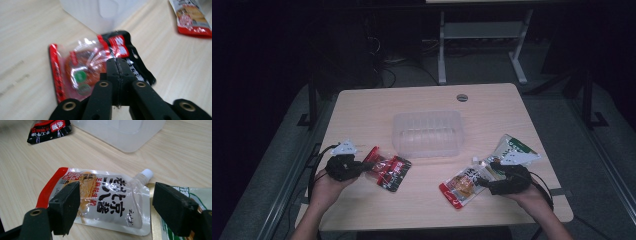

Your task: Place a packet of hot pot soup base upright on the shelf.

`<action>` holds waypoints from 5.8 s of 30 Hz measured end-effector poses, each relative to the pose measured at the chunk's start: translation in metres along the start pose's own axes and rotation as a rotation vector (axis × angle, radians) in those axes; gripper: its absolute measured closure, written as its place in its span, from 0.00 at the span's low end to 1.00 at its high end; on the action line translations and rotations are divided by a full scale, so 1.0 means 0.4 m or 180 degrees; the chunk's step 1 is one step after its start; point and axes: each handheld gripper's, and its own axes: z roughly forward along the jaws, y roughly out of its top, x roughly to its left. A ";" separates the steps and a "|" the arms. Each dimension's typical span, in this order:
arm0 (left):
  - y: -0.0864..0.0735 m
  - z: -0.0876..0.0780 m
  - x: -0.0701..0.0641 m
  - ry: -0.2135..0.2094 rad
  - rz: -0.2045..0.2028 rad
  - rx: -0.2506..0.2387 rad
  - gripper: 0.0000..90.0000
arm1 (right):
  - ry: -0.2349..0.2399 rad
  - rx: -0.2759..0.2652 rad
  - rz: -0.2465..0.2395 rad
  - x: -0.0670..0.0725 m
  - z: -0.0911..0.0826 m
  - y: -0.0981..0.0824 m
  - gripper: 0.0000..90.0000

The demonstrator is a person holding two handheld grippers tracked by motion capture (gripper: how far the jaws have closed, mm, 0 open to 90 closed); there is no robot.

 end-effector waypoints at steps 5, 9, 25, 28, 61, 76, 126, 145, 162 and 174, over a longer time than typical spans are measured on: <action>0.038 0.019 0.040 0.0137 0.0048 -0.0004 1.00 | 0.0010 -0.0001 0.0035 -0.004 0.006 0.001 0.24; 0.064 0.049 0.076 0.0246 0.0046 0.0024 1.00 | 0.0012 0.0021 0.0032 -0.007 0.008 -0.002 0.25; 0.107 0.202 0.125 0.0329 0.0022 0.0332 1.00 | -0.0023 0.0005 0.0061 -0.017 0.003 -0.004 0.25; 0.100 0.209 0.126 0.0341 0.0027 0.0410 1.00 | -0.0030 -0.0004 0.0058 -0.019 0.002 -0.005 0.25; -0.041 0.018 0.053 0.0269 -0.0077 0.0507 1.00 | -0.0068 0.0017 0.0064 -0.014 0.002 -0.004 0.26; -0.145 -0.011 0.042 0.0240 -0.0453 0.0626 1.00 | -0.0076 0.0045 0.0039 -0.010 0.006 -0.001 0.26; -0.011 0.142 -0.067 -0.0210 0.0160 0.0584 0.99 | -0.0071 0.0039 0.0026 -0.007 0.004 -0.006 0.26; -0.026 0.158 -0.062 -0.0170 0.0177 0.0701 1.00 | 0.0414 -0.0053 -0.0052 0.052 0.060 0.072 0.26; -0.027 0.158 -0.066 -0.0142 0.0176 0.0687 1.00 | 0.0863 0.0005 -0.0063 0.108 0.211 0.193 0.25; -0.026 0.156 -0.065 -0.0135 0.0216 0.0707 1.00 | 0.0975 0.0150 -0.0024 0.125 0.294 0.213 0.24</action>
